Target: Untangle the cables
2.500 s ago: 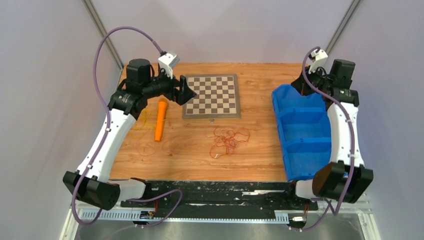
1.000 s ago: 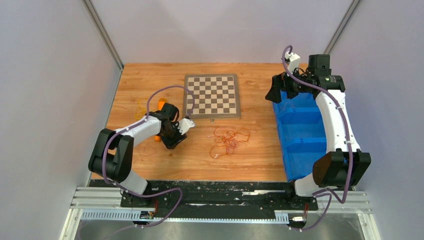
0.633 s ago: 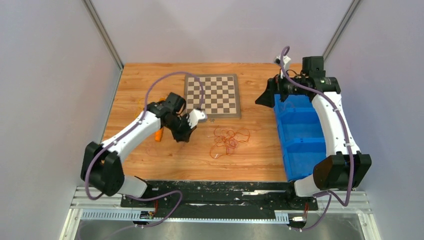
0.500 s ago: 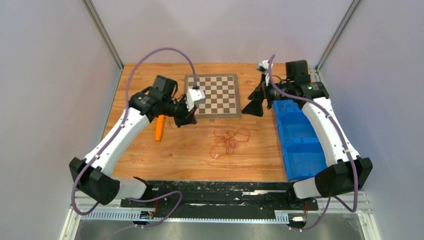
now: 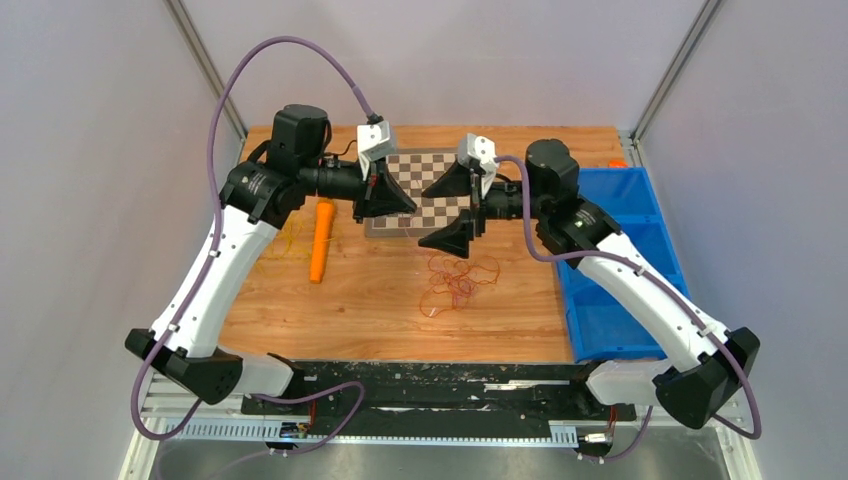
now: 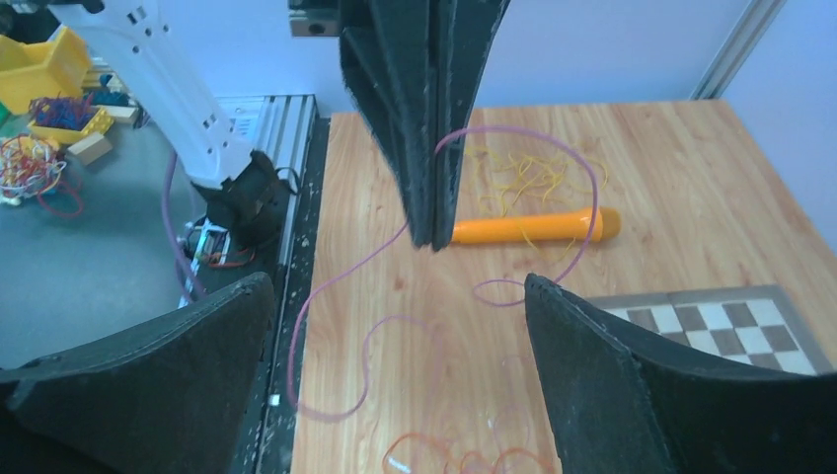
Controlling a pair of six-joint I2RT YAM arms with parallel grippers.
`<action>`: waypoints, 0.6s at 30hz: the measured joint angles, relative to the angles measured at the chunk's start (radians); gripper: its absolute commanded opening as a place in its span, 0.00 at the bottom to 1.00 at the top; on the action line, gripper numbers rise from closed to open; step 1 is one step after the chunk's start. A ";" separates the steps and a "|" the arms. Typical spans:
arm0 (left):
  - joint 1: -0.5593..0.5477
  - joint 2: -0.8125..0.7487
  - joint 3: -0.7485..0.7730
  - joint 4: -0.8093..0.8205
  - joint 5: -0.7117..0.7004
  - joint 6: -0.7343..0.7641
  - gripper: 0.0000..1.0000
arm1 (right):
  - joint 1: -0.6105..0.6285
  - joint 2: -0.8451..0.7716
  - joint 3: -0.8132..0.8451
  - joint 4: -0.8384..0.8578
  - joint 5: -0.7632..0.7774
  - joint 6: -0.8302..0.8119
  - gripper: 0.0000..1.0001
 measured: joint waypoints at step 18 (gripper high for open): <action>-0.001 0.034 0.048 0.190 0.143 -0.228 0.00 | 0.061 0.136 -0.049 0.191 0.270 0.064 0.80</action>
